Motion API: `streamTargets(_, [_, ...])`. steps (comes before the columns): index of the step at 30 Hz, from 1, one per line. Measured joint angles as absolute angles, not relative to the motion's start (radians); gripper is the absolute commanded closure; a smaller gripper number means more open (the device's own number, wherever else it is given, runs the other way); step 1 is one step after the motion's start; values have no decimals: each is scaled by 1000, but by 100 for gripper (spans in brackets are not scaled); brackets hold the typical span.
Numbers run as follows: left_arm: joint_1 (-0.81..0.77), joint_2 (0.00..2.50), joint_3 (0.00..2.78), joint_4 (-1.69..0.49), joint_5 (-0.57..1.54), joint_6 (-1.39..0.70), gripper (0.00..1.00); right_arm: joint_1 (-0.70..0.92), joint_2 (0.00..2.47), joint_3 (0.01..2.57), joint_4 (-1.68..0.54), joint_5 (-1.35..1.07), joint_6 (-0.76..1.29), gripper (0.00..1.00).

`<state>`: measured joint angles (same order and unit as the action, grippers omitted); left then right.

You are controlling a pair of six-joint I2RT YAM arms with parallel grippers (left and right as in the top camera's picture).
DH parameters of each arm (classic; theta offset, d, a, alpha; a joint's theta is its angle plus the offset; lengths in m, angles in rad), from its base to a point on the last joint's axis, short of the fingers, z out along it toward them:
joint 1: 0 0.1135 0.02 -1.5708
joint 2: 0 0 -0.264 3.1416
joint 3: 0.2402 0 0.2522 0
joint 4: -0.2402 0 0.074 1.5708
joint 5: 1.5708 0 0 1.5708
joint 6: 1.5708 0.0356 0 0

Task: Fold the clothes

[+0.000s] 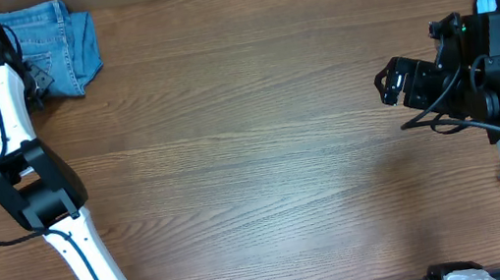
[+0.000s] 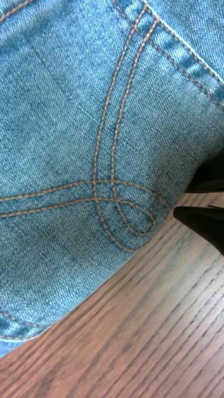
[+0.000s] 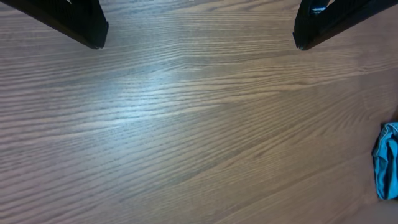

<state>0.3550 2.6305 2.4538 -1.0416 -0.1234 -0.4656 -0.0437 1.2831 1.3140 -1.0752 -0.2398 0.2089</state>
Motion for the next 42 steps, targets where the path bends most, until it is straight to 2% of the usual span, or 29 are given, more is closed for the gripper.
streamTargets(2, [355, 2635, 2454, -1040, -124, -471, 55, -43, 1283, 1314, -1078, -240, 209, 0])
streamTargets(3, [355, 2637, 2454, -1040, -124, -467, 51, -43, 1283, 1314, -1079, -240, 209, 0])
streamTargets(13, [361, 2649, 2454, -1032, -133, -437, 25, -43, 1283, 1314, -1085, -240, 209, 0])
streamTargets(20, [362, 2648, 2454, -1054, -136, -435, 22, -43, 1283, 1314, -1085, -240, 209, 0])
streamTargets(30, [355, 2545, 2453, -1212, -115, -435, 26, -43, 1283, 1314, -1084, -240, 208, 0])
streamTargets(34, [353, 2428, 2453, -1268, -76, -434, 19, -43, 1283, 1314, -1044, -240, 204, 0])
streamTargets(37, [351, 2347, 2453, -1283, -1, -418, 1, -43, 1283, 1314, -987, -240, 194, 0])
streamTargets(42, [324, 2242, 2453, -1298, 137, -408, 0, -43, 1283, 1324, -992, -255, 189, 0])
